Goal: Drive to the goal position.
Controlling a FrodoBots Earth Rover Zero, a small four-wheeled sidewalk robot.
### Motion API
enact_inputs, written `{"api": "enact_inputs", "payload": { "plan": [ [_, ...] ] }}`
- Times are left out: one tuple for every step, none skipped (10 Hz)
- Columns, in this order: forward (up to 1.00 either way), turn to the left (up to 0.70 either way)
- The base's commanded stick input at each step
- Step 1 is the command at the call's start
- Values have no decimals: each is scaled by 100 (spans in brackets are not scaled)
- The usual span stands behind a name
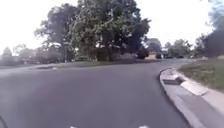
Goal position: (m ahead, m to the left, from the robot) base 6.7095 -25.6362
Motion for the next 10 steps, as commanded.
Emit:
{"api": "enact_inputs", "payload": {
  "plan": [
    [100,-32],
    [100,-32],
    [100,-34],
    [100,-38],
    [100,-38],
    [100,-38],
    [100,-38],
    [100,-38],
    [100,-38],
    [100,-38]
  ]
}}
